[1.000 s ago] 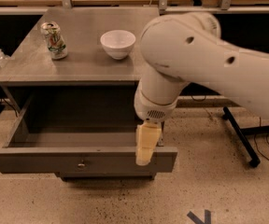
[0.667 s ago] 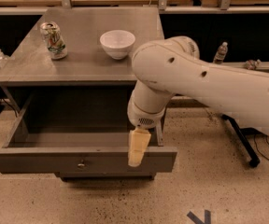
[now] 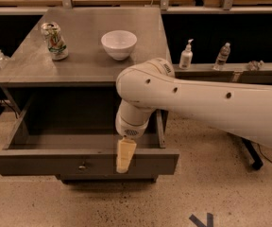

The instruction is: Close top drawer

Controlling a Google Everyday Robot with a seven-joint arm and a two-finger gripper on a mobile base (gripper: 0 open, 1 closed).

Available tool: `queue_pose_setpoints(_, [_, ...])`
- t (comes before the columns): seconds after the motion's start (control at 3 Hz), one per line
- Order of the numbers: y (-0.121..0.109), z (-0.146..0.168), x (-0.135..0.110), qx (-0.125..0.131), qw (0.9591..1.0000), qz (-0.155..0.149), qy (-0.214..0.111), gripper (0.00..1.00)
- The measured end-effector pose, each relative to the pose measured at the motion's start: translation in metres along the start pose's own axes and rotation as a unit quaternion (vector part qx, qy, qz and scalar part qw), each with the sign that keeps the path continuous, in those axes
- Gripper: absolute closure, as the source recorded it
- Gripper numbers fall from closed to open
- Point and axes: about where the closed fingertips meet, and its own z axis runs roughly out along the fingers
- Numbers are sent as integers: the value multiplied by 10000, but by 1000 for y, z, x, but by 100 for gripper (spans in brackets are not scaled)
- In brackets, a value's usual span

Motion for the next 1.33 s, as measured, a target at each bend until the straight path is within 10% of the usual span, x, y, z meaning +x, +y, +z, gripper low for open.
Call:
queue_pose_setpoints(0.33, [-4,31,-11,-29,10000,53,47,21])
queue_pose_setpoints(1.33, [-63,47,-1,240,9990,267,249,34])
